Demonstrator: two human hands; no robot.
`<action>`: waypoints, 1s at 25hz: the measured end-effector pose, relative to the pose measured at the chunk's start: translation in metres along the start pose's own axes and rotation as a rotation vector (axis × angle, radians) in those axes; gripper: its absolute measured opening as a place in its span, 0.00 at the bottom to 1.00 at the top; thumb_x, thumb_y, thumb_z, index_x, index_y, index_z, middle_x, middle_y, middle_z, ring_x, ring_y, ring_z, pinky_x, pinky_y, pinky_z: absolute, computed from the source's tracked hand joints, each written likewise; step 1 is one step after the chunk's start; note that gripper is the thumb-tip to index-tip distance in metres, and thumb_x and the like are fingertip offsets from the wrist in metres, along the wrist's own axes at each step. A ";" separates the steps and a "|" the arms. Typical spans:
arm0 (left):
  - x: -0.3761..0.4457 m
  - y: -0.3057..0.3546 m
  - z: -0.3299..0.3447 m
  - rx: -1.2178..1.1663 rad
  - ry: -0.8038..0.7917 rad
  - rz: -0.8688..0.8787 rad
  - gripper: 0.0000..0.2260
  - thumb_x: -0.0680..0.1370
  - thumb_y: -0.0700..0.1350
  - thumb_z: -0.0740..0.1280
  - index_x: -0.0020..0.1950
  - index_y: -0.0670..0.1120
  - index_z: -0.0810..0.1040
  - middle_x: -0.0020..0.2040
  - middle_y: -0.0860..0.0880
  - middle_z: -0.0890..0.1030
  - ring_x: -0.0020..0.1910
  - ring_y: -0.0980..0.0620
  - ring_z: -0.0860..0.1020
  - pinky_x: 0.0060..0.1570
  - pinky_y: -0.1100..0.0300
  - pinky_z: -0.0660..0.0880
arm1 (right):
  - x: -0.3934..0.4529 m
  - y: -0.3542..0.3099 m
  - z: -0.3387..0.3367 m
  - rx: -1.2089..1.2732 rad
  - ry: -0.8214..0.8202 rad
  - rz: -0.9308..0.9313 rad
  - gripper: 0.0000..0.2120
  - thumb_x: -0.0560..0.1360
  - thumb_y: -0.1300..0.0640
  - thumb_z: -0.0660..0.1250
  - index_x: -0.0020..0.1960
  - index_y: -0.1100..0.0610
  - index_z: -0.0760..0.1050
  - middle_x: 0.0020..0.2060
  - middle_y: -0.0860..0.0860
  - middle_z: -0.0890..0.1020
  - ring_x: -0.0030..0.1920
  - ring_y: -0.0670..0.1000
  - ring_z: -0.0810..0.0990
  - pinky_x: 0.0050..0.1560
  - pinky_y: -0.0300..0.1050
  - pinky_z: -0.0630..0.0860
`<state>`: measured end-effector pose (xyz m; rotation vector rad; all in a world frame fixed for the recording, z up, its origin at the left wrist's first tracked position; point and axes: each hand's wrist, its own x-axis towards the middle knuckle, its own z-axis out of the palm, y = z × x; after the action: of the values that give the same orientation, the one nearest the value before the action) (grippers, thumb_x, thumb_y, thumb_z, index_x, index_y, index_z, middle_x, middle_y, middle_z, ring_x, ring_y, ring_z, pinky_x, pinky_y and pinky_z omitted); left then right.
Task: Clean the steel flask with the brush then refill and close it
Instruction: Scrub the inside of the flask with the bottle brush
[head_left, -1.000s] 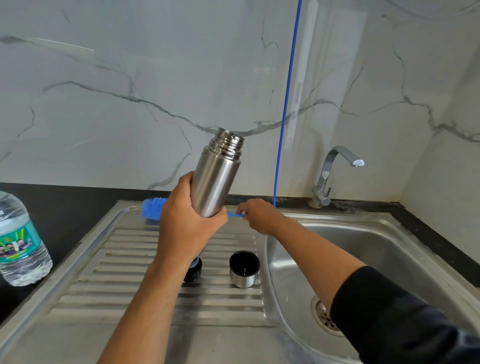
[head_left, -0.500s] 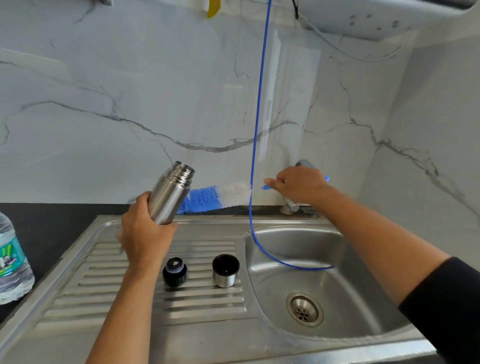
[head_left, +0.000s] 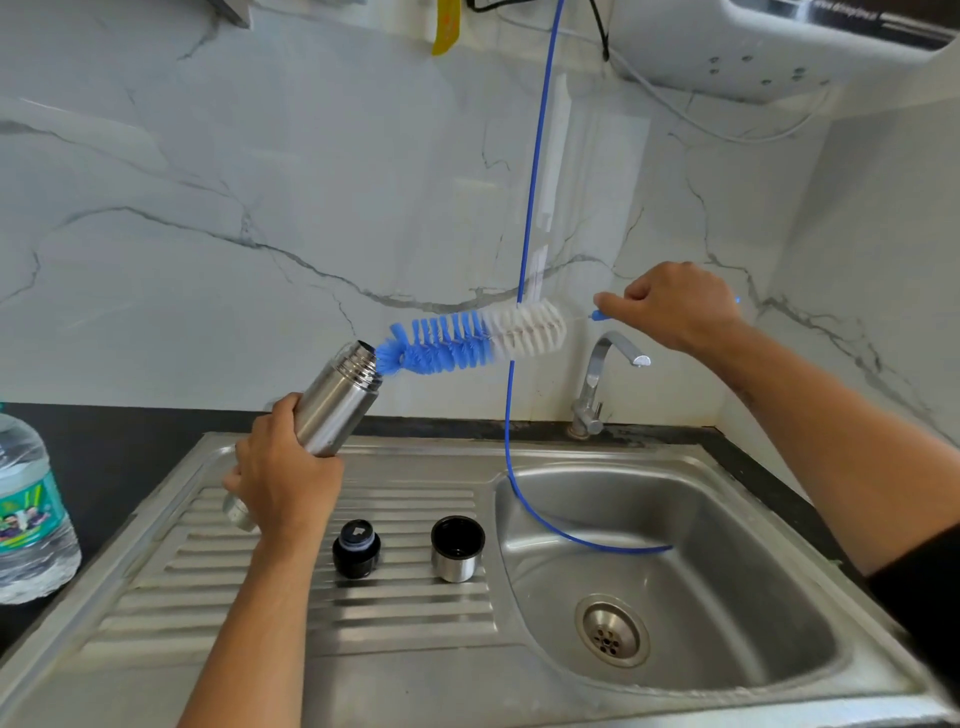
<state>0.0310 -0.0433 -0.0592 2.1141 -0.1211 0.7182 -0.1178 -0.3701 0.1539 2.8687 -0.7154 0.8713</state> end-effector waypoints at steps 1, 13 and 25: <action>0.000 0.000 0.001 0.000 -0.006 0.003 0.35 0.65 0.36 0.77 0.69 0.52 0.72 0.56 0.45 0.78 0.55 0.39 0.74 0.56 0.41 0.66 | 0.000 -0.002 0.000 0.005 0.011 -0.013 0.27 0.79 0.34 0.62 0.32 0.53 0.77 0.26 0.50 0.74 0.28 0.47 0.71 0.32 0.40 0.65; -0.001 -0.003 0.008 0.005 -0.103 0.061 0.38 0.64 0.35 0.78 0.71 0.53 0.71 0.59 0.49 0.78 0.57 0.42 0.74 0.57 0.42 0.67 | 0.009 -0.008 -0.013 -0.054 0.118 -0.069 0.29 0.76 0.32 0.64 0.28 0.53 0.74 0.24 0.50 0.72 0.28 0.48 0.70 0.39 0.45 0.70; 0.003 -0.008 0.008 0.003 -0.143 0.089 0.38 0.64 0.36 0.78 0.71 0.54 0.71 0.59 0.49 0.78 0.57 0.43 0.73 0.56 0.42 0.67 | 0.014 -0.005 -0.014 -0.061 0.210 -0.192 0.29 0.77 0.33 0.65 0.27 0.54 0.73 0.23 0.49 0.71 0.27 0.47 0.68 0.47 0.51 0.74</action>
<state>0.0398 -0.0440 -0.0670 2.1729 -0.2939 0.6188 -0.1123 -0.3689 0.1735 2.6824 -0.4291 1.0794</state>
